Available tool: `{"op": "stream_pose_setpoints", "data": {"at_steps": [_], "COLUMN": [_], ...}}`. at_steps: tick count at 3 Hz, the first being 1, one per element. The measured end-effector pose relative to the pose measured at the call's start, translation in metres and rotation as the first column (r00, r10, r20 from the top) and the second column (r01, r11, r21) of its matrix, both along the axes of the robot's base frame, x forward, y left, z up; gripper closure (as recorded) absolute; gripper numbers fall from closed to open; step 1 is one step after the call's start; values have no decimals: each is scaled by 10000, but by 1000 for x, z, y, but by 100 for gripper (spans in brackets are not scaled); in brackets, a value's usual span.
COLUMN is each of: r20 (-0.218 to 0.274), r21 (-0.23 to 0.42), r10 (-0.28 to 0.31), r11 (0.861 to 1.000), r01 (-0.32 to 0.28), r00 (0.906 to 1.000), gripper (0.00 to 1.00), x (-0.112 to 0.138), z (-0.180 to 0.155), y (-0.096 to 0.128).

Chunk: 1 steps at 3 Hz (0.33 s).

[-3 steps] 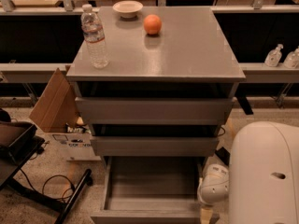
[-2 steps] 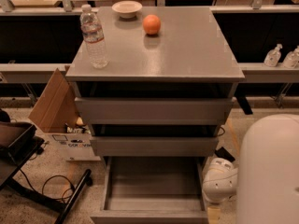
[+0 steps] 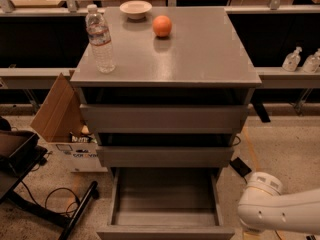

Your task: Open bottom drawer

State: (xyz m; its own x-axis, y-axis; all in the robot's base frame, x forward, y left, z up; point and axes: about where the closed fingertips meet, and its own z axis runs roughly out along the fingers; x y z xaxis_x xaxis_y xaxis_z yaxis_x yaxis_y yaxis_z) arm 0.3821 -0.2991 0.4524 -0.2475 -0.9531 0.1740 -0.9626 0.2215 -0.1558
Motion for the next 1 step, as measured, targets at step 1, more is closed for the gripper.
{"op": "stream_pose_setpoints", "data": {"at_steps": [1], "r20": [1402], "r21": [-55], "r10": [-698], "r11": [9974], "r01": [713], "r00": [9877], "gripper": [0], "x": [-7], "z": [60], "y": [-22]}}
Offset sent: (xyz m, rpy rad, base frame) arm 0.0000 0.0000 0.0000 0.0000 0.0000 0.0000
